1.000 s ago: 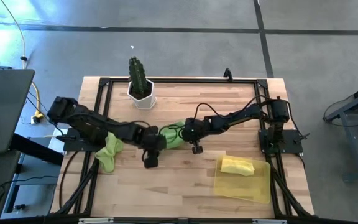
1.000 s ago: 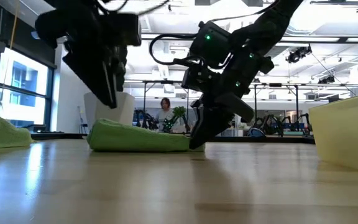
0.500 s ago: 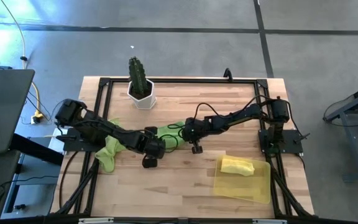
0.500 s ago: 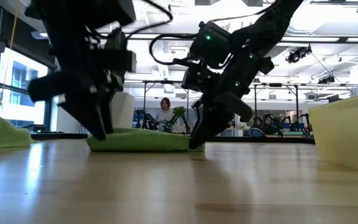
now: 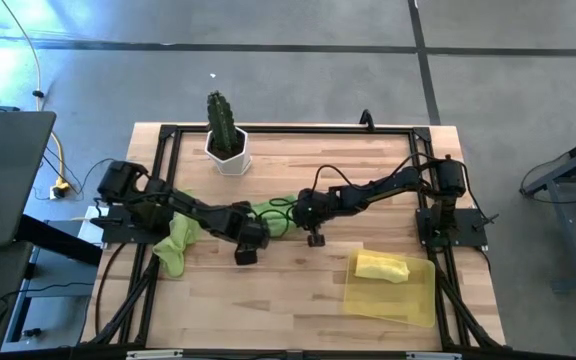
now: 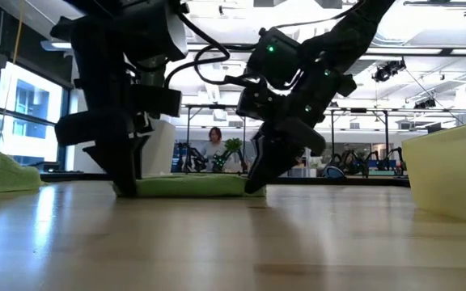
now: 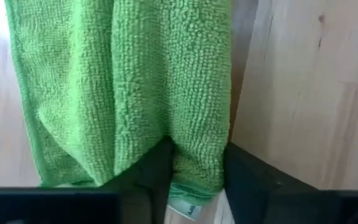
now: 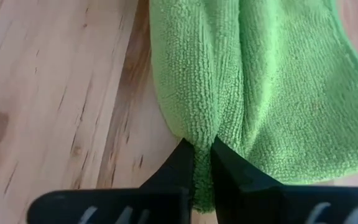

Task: Roll microfiber towels into tight, uniform cylinder then place into a basket
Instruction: Roll the green towel

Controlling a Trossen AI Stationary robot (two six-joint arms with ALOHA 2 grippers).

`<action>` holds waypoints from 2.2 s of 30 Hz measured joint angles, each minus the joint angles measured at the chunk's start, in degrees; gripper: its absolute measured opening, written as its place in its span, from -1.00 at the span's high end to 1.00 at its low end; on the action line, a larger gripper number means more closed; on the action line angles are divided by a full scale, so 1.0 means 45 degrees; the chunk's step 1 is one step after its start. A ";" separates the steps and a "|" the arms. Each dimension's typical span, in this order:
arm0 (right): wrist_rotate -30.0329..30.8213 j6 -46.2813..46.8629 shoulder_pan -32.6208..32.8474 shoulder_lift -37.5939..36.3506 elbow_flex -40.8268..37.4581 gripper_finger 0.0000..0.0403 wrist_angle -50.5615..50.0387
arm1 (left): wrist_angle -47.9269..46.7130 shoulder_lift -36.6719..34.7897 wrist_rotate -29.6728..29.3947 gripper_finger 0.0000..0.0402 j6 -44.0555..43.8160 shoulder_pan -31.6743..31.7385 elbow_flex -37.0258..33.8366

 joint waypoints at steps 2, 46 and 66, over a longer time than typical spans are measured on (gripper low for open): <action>-0.0339 0.0300 -0.0106 -0.0014 0.0004 0.94 -0.0035 | 0.0031 -0.0232 0.0091 0.61 -0.0071 0.0010 -0.0020; -0.4636 -0.0010 -0.0979 -0.1480 0.1554 0.38 -0.3385 | -0.0010 0.0089 0.6520 0.93 -0.4879 0.3039 0.0031; 0.1313 -0.4039 0.1361 -0.0743 0.1486 0.36 -0.1888 | -0.0077 0.0133 0.7331 0.93 -0.3980 0.3803 -0.0035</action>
